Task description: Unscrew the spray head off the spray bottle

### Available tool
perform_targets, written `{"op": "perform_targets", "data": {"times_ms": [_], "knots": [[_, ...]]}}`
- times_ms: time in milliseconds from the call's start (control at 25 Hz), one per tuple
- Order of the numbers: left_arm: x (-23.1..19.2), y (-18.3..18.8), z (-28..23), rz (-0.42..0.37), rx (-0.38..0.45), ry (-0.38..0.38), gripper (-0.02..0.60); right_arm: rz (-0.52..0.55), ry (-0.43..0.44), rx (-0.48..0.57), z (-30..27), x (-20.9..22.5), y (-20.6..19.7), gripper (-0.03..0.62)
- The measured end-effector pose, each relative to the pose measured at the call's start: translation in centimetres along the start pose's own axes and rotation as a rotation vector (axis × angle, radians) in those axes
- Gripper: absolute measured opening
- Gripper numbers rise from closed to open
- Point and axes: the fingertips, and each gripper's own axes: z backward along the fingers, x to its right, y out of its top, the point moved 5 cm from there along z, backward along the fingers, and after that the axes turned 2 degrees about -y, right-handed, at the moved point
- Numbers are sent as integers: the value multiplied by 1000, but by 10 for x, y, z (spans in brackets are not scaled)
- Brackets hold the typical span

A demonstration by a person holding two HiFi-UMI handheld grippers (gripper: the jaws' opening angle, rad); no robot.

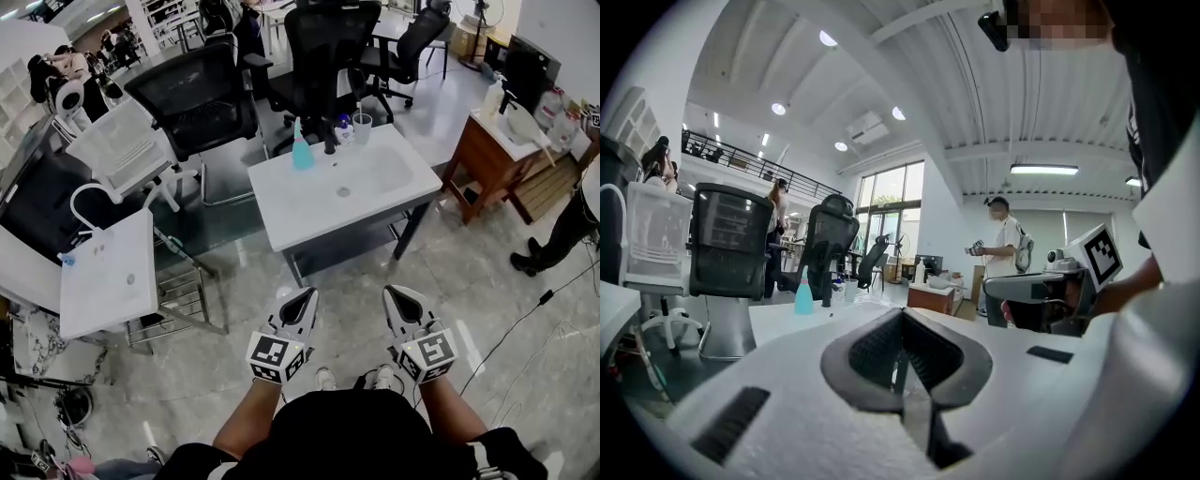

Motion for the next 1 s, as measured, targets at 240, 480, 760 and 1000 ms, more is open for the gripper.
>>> {"op": "perform_targets", "data": {"times_ms": [240, 480, 760, 1000], "knots": [[-12, -13, 12, -12, -29, -12, 17, -15, -5, -10, -2, -18, -7, 6], [-23, -23, 6, -1, -64, 4, 17, -34, 12, -26, -18, -15, -14, 6], [-38, -18, -37, -4, -89, 27, 17, -51, 37, -20, -52, 22, -8, 6], [-49, -2, -95, -35, -84, 56, 17, -45, 72, -1, -85, 77, 5, 6]]}}
